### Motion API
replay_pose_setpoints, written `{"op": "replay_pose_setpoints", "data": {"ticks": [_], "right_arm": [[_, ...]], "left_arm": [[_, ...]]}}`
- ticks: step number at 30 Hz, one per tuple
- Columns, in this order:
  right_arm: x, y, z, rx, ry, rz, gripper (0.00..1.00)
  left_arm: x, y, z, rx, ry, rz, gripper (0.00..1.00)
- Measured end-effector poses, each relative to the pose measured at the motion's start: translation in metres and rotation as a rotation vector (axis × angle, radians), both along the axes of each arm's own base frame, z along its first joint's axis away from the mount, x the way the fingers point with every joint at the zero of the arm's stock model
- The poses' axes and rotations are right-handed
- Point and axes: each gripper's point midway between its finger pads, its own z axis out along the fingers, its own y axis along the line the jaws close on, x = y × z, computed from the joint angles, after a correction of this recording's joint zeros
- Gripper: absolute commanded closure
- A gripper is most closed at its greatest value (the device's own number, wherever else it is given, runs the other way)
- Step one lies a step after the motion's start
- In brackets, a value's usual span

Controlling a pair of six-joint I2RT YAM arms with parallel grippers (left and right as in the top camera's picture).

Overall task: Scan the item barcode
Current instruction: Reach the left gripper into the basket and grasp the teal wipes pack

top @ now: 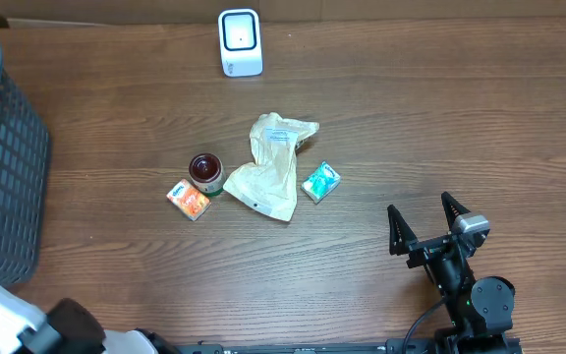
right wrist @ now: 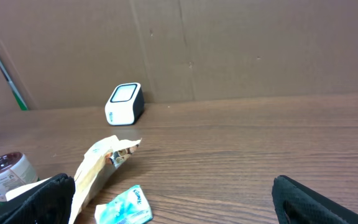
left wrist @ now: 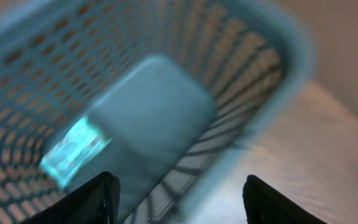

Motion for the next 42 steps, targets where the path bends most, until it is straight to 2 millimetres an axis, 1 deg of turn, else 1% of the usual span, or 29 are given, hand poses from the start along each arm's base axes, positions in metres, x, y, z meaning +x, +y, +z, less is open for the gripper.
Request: {"op": "replay_pose_setpoints", "data": {"ticks": [1, 3, 7, 8, 10, 13, 14, 15, 17, 19, 23, 24, 34, 40, 42], "right_arm": [[0.000, 0.000, 0.000, 0.000, 0.000, 0.000, 0.00], [0.000, 0.000, 0.000, 0.000, 0.000, 0.000, 0.00], [0.000, 0.000, 0.000, 0.000, 0.000, 0.000, 0.00], [0.000, 0.000, 0.000, 0.000, 0.000, 0.000, 0.00], [0.000, 0.000, 0.000, 0.000, 0.000, 0.000, 0.00], [0.000, 0.000, 0.000, 0.000, 0.000, 0.000, 0.00], [0.000, 0.000, 0.000, 0.000, 0.000, 0.000, 0.00], [0.000, 0.000, 0.000, 0.000, 0.000, 0.000, 0.00], [0.000, 0.000, 0.000, 0.000, 0.000, 0.000, 0.00], [0.000, 0.000, 0.000, 0.000, 0.000, 0.000, 0.00], [0.000, 0.000, 0.000, 0.000, 0.000, 0.000, 0.00], [0.000, 0.000, 0.000, -0.001, 0.000, 0.000, 0.00], [0.000, 0.000, 0.000, 0.000, 0.000, 0.000, 0.00], [0.000, 0.000, 0.000, 0.000, 0.001, 0.000, 0.00], [0.000, 0.000, 0.000, 0.000, 0.000, 0.000, 0.00]], "left_arm": [[-0.002, 0.010, -0.013, -0.012, 0.023, 0.022, 0.30], [-0.009, 0.031, -0.049, -0.043, 0.102, 0.063, 0.30], [-0.019, 0.058, -0.104, -0.079, 0.219, 0.083, 0.29], [-0.021, 0.063, -0.116, -0.085, 0.243, 0.084, 0.27], [-0.024, 0.071, -0.133, -0.091, 0.274, 0.088, 0.23], [-0.021, 0.087, -0.161, -0.095, 0.327, 0.090, 0.22], [-0.021, 0.089, -0.167, -0.099, 0.338, 0.092, 0.24], [-0.019, 0.097, -0.181, -0.100, 0.366, 0.100, 0.27], [-0.019, 0.105, -0.205, -0.116, 0.416, 0.106, 0.35], [-0.022, 0.109, -0.228, -0.134, 0.472, 0.107, 0.36], [-0.026, 0.118, -0.261, -0.146, 0.549, 0.119, 0.35], [-0.027, 0.119, -0.267, -0.147, 0.562, 0.122, 0.34], [-0.038, 0.133, -0.290, -0.112, 0.659, 0.165, 0.34], [-0.044, 0.142, -0.297, -0.082, 0.699, 0.189, 0.35], [-0.045, 0.143, -0.302, -0.084, 0.707, 0.192, 0.40]]}}
